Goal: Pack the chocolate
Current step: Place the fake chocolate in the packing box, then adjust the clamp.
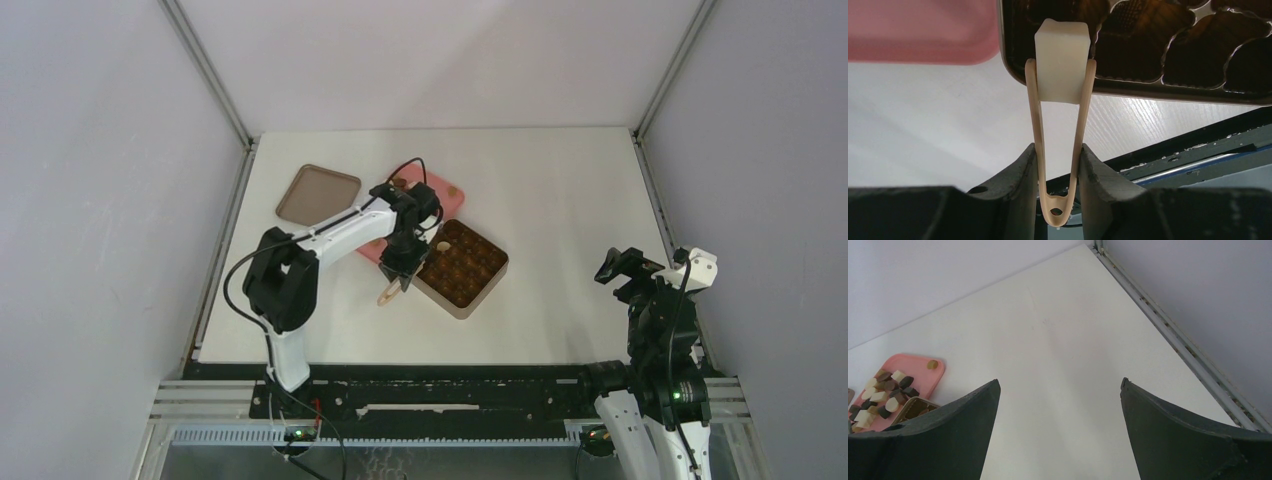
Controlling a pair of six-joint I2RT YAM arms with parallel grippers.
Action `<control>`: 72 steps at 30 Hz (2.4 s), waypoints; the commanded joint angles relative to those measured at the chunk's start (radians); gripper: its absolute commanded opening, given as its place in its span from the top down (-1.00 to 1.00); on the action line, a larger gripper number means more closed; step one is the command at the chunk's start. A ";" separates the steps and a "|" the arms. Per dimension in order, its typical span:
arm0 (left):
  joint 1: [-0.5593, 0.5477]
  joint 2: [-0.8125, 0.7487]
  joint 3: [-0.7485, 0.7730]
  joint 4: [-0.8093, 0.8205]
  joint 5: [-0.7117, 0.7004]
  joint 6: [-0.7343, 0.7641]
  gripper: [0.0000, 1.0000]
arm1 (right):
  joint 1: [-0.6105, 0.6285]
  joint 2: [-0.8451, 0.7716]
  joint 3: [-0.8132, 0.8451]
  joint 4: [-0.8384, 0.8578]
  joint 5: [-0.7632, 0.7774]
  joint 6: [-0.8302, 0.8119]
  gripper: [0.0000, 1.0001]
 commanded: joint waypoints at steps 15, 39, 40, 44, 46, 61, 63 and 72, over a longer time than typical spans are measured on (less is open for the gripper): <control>-0.009 0.034 0.080 -0.011 -0.031 -0.013 0.11 | 0.005 -0.006 0.005 0.034 -0.002 -0.018 -0.97; -0.019 -0.113 0.151 -0.033 0.057 0.005 0.15 | 0.007 0.181 0.021 0.134 -0.473 0.291 -0.92; -0.022 -0.114 0.168 -0.033 0.063 0.005 0.15 | 0.007 0.194 0.014 0.156 -0.497 0.328 -0.92; -0.035 -0.111 0.229 -0.039 0.084 0.005 0.17 | 0.016 0.250 -0.037 0.275 -0.596 0.492 -0.89; -0.045 -0.109 0.254 -0.038 0.096 0.005 0.18 | 0.030 0.282 -0.075 0.337 -0.624 0.586 -0.87; -0.130 -0.087 0.376 -0.028 0.132 0.020 0.21 | 0.329 0.564 -0.156 0.748 -0.546 0.855 -0.66; -0.140 -0.088 0.385 -0.027 0.135 0.022 0.21 | 0.350 0.600 -0.155 0.788 -0.542 0.877 -0.61; -0.164 -0.098 0.394 -0.022 0.146 0.036 0.20 | 0.410 0.756 -0.141 0.936 -0.569 0.913 -0.46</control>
